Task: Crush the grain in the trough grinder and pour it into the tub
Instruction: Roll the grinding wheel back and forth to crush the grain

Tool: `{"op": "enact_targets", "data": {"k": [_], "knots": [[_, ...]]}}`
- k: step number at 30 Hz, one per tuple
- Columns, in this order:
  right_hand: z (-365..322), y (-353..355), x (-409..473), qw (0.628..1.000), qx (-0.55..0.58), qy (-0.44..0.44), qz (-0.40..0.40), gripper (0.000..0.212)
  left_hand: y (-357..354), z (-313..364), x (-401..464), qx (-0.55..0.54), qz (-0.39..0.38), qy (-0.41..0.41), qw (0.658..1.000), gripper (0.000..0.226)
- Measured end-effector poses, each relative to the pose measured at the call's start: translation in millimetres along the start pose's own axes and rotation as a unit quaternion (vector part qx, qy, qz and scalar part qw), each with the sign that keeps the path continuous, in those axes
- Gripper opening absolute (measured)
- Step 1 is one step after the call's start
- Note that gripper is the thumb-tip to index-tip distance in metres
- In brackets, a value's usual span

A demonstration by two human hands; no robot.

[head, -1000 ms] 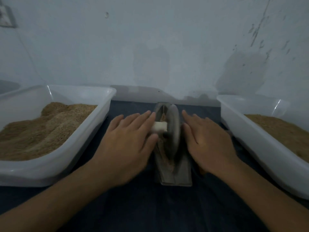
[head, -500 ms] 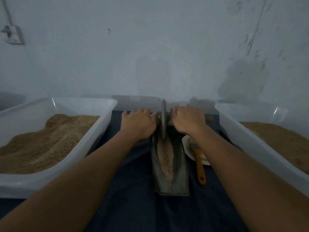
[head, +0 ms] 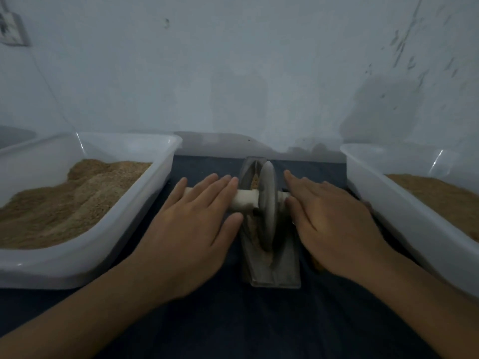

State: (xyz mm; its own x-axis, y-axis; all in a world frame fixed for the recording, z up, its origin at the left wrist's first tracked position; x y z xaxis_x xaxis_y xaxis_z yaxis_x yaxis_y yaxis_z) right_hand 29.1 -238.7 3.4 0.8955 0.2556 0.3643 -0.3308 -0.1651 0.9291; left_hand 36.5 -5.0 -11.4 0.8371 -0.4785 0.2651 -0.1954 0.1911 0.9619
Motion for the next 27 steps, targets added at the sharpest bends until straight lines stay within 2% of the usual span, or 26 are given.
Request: {"op": "enact_targets", "data": {"k": [3,6,10,15,21,23,27], "knots": [[8,-15,42,0.999,0.023,-0.026,-0.041,0.051,-8,-9,47,-0.002,-0.008,0.054,0.999,0.07],[23,-23,99,0.993,0.008,-0.098,-0.064,0.045,-10,-18,103,0.03,-0.009,0.104,0.994,0.067],[32,-28,132,0.984,-0.019,-0.156,-0.085,0.046,-2,-22,139,0.045,-0.059,0.152,0.986,0.075],[27,-24,80,0.99,0.047,-0.099,-0.088,0.051,-4,-4,79,0.047,0.004,0.079,0.996,0.064],[-8,6,0,0.998,-0.044,0.018,0.032,0.059,-1,-5,-6,-0.012,-0.021,0.017,1.0,0.07],[-10,5,4,0.999,-0.047,0.015,0.013,0.059,-2,-4,-7,-0.005,-0.02,0.014,1.0,0.072],[6,-11,50,0.996,0.003,-0.041,-0.084,0.053,-6,-8,41,0.027,-0.02,0.043,0.998,0.072]]}}
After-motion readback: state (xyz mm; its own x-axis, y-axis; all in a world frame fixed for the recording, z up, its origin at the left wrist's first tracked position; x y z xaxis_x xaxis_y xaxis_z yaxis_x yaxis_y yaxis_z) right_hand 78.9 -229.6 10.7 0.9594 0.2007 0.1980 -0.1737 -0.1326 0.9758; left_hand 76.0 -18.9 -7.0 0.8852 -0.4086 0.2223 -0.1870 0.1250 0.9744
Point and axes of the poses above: each hand's wrist, its own x-axis towards the middle knuckle, its own y-axis out of the back of the hand, z = x × y, the point moved 3 cm from there along x, towards the middle knuckle, and after that the axes turned 12 degrees about -z, right-handed, at the moved point
